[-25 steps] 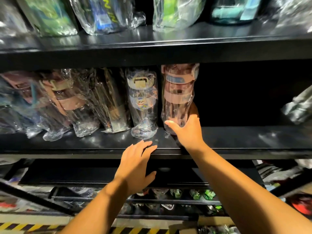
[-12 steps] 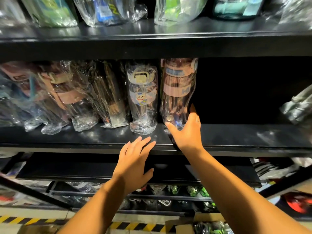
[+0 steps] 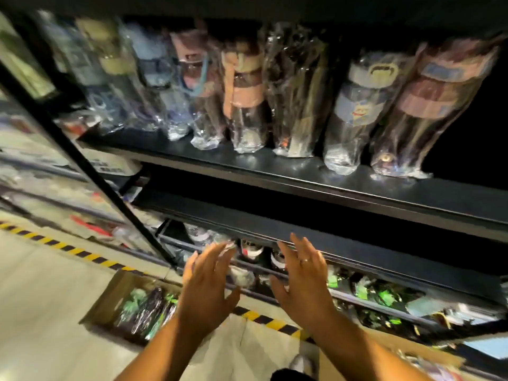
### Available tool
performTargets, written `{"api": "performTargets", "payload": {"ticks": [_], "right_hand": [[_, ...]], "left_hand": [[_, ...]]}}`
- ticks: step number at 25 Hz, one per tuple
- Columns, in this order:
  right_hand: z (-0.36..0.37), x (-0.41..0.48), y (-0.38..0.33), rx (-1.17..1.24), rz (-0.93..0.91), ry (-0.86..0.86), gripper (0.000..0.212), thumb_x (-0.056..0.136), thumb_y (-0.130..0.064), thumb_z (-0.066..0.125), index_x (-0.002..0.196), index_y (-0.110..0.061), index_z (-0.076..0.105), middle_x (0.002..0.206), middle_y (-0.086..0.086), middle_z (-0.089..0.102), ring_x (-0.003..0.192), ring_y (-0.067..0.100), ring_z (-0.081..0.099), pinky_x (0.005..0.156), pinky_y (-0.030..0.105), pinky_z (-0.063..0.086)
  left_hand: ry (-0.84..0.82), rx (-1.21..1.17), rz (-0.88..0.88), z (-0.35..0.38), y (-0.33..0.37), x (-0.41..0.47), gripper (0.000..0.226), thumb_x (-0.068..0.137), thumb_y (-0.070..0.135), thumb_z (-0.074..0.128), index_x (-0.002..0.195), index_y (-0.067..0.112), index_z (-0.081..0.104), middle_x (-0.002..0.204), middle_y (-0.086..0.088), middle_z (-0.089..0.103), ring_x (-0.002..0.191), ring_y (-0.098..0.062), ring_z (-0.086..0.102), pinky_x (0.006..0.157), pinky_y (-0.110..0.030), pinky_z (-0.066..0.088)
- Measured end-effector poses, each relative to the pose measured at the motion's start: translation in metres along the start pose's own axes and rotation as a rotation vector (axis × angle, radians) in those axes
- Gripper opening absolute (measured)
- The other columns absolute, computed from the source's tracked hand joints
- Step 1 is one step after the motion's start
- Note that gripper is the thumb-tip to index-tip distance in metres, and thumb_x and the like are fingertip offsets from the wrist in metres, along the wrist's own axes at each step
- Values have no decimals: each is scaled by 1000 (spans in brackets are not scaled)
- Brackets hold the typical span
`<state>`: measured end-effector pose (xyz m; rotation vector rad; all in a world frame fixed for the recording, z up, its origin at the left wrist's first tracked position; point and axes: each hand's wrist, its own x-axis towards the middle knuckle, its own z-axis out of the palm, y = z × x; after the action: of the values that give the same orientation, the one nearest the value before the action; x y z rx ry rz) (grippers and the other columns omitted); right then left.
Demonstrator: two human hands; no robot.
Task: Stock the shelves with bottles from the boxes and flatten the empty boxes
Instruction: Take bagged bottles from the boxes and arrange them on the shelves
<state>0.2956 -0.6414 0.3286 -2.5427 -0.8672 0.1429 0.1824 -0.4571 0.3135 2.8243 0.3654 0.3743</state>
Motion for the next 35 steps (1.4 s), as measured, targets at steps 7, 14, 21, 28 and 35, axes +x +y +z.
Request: {"api": "performTargets", "payload": {"ticks": [7,14,21,28,35], "right_hand": [[101,-35,-173,-95,-187,-382,78,84,-62,31,156,-36,16,166,-1,10,151,26,9,121,48,10],[177,-54,-276,-158,-274,-593,72,96,-55,46,156,-37,10,165,-5,2,151,25,4,119,43,9],[255,24,-314,-197,-231,-699,71,93,-56,46,154,-32,20,163,2,16,146,30,18,115,47,24],[334,123,-346,-164,-143,-804,69,93,-51,54,152,-25,30,159,6,25,140,31,32,109,39,36],[472,136,-324,-35,237,-866,64,89,-42,64,146,-22,41,146,14,44,132,32,45,102,36,43]], "left_hand": [[-11,91,-423,-79,-132,-185,65,80,59,53,128,16,59,133,-12,58,118,-32,55,95,-47,44],[-172,119,-752,-110,-218,-286,81,73,58,62,145,24,46,148,-10,48,134,-34,47,107,-50,39],[-237,63,-754,-97,-303,-252,78,74,63,50,138,18,55,138,-11,59,125,-35,57,100,-53,48],[-415,35,-701,-72,-407,-195,76,77,57,55,142,17,51,139,-8,58,125,-32,55,105,-44,44],[-731,-91,-634,41,-533,-161,75,89,49,60,152,24,30,154,-3,38,138,-26,38,113,-40,31]]}}
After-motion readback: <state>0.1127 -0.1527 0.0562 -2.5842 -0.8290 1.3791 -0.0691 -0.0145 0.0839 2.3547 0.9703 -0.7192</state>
